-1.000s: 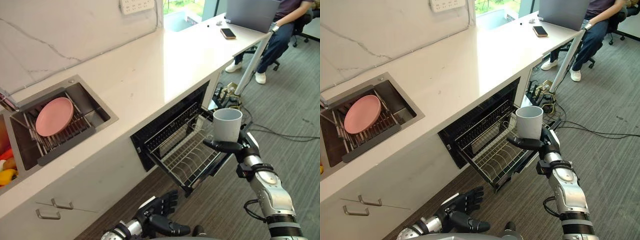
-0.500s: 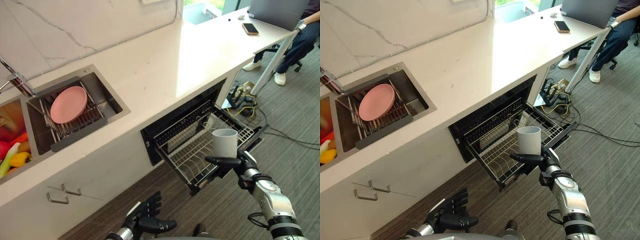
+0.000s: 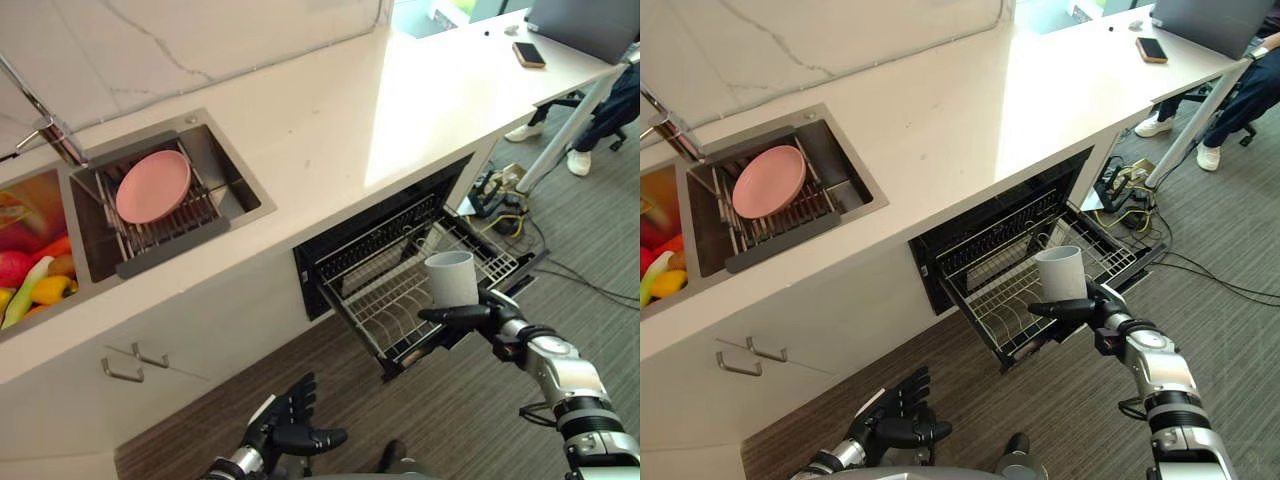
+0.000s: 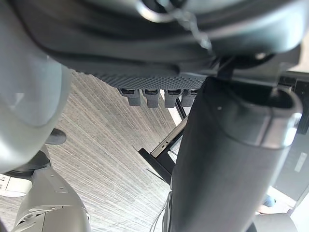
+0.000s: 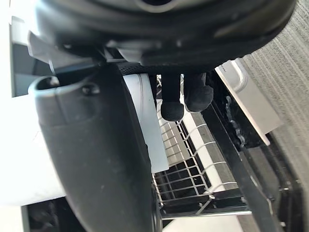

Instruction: Walk over to the sink, pick up the cup, carry it to the dishwasher, place the cup inside the dishwasher, then close the dishwasher door

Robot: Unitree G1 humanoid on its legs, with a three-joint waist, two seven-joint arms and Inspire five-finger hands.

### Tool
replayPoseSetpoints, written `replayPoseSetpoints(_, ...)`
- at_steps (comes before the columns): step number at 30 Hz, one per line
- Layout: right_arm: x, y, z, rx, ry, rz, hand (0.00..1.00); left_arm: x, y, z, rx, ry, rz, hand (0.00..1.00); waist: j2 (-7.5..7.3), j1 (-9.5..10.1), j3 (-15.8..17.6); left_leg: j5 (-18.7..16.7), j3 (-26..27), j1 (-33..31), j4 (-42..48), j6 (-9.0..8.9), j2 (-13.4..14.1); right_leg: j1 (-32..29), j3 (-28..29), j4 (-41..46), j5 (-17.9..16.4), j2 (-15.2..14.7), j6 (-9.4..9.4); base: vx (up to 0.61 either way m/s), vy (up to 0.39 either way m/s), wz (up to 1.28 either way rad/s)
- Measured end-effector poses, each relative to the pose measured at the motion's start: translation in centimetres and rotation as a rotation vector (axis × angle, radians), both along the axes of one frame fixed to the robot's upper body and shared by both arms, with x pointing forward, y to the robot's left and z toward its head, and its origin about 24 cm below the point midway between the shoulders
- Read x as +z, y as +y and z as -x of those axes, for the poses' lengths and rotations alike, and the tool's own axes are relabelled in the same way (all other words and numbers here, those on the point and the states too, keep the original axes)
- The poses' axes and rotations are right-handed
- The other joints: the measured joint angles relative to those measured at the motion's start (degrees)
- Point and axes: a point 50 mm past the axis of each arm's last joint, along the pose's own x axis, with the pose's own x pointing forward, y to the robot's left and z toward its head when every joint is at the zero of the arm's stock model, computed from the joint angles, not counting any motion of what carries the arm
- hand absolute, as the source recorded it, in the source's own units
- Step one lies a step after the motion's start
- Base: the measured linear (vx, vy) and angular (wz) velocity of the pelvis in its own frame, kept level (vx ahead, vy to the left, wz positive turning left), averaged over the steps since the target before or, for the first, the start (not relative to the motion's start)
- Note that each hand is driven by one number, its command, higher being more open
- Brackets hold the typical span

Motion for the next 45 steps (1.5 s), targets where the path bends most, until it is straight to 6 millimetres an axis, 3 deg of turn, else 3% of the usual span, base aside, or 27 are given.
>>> replayPoseSetpoints(5,1.7,-0.8,-1.6,0.113,0.080,0.112,0.00,0.3,0.3,-0.4,0.007,-0.029,0.001,1.00,-0.64,0.71,1.4,0.6,-1.0,-0.9,0.0,0.26,-0.1,-0.2,-0.9,0.0,0.5,-0.2,0.00,0.00,0.013,0.12)
replayPoseSetpoints(11,4.3,-2.4,-3.0,0.201,0.189,0.231,0.00,1.0,0.1,-1.7,-0.001,-0.081,0.005,1.00,-0.86,3.56,4.1,1.4,-1.9,-2.0,0.0,0.87,-0.2,-0.7,-1.8,0.0,1.2,-0.3,-0.11,0.02,0.012,0.09)
replayPoseSetpoints(14,6.7,-2.6,-4.0,0.239,0.185,0.259,0.00,1.1,0.2,-1.8,0.004,-0.084,0.003,1.00,-1.11,3.71,4.5,1.4,-2.4,-2.2,0.0,0.90,-0.2,-0.7,-2.1,-0.1,1.2,-0.3,-0.10,0.07,-0.002,0.08)
replayPoseSetpoints(19,13.9,-4.3,-5.3,0.252,0.103,0.381,0.00,1.3,0.5,-2.0,0.017,-0.096,0.001,1.00,-1.58,4.04,5.2,1.3,-2.4,-2.3,0.0,0.84,-0.1,-0.7,-2.0,-0.1,1.2,-0.2,-0.11,0.01,0.001,0.01)
replayPoseSetpoints(23,16.7,-5.0,-5.4,0.260,0.099,0.497,0.00,1.3,0.6,-2.0,0.035,-0.096,0.015,1.00,-1.73,4.36,5.3,1.3,-2.0,-2.2,0.0,0.80,0.0,-0.7,-1.7,-0.1,1.2,-0.1,-0.14,-0.01,0.009,-0.04)
replayPoseSetpoints(34,17.2,-3.9,-5.7,0.446,0.287,0.634,0.00,1.3,0.7,-2.2,0.059,-0.095,0.037,1.00,-1.85,5.47,5.4,1.4,-1.9,-2.0,0.0,0.68,0.4,-0.6,-1.5,-0.4,1.3,0.3,-0.29,0.00,0.000,-0.01)
replayPoseSetpoints(38,15.9,-4.2,-5.2,0.472,0.353,0.610,0.00,1.6,0.7,-2.5,0.047,-0.113,0.045,1.00,-1.90,6.31,6.2,1.6,-2.5,-2.6,0.0,0.53,0.3,-0.8,-2.1,-0.4,1.2,0.3,-0.36,0.01,0.003,0.08)
replayPoseSetpoints(41,13.9,-4.5,-4.6,0.472,0.406,0.596,0.00,1.9,0.7,-2.7,0.047,-0.126,0.055,1.00,-1.94,6.76,6.8,2.0,-3.2,-4.1,0.0,0.50,0.3,-1.9,-2.9,-0.4,1.2,0.2,-0.43,0.02,0.000,0.14)
replayPoseSetpoints(45,11.8,-4.2,-4.6,0.467,0.422,0.562,0.00,2.5,0.8,-3.2,0.049,-0.159,0.061,1.00,-1.89,6.85,9.6,2.2,-3.6,-5.0,0.1,0.50,0.3,-2.7,-3.2,-0.2,1.2,0.2,-0.44,0.01,-0.002,0.03)
